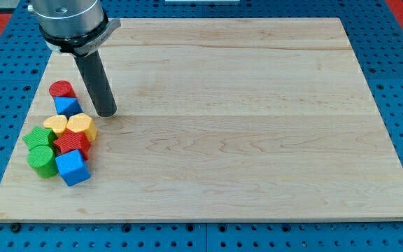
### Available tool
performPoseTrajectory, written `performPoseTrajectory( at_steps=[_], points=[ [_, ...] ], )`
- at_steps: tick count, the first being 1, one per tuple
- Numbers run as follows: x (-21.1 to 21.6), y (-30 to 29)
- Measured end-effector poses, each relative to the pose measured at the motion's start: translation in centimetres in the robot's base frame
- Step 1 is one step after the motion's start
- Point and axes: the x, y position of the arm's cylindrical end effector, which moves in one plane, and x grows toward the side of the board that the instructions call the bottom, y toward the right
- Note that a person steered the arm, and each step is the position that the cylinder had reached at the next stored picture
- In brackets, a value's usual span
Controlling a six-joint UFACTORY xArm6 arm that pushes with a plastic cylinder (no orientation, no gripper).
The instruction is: Slightly push a group of blocks to the right side of the board
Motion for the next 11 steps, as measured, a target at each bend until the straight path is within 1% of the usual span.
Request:
performPoseTrajectory(
  at_steps=[2,3,4,5,6,7,8,9,10,11],
  points=[
    [-0.1,0.1],
    [-3.9,0.4],
    [-8.2,-1.2],
    [-9.4,-7.0],
    [-6.8,-9.1],
    [-3.4,-8.9],
    [-1.8,-7.6],
    [0.4,-7.5],
    [1.6,-9.7],
    [2.1,-14.2]
  ],
)
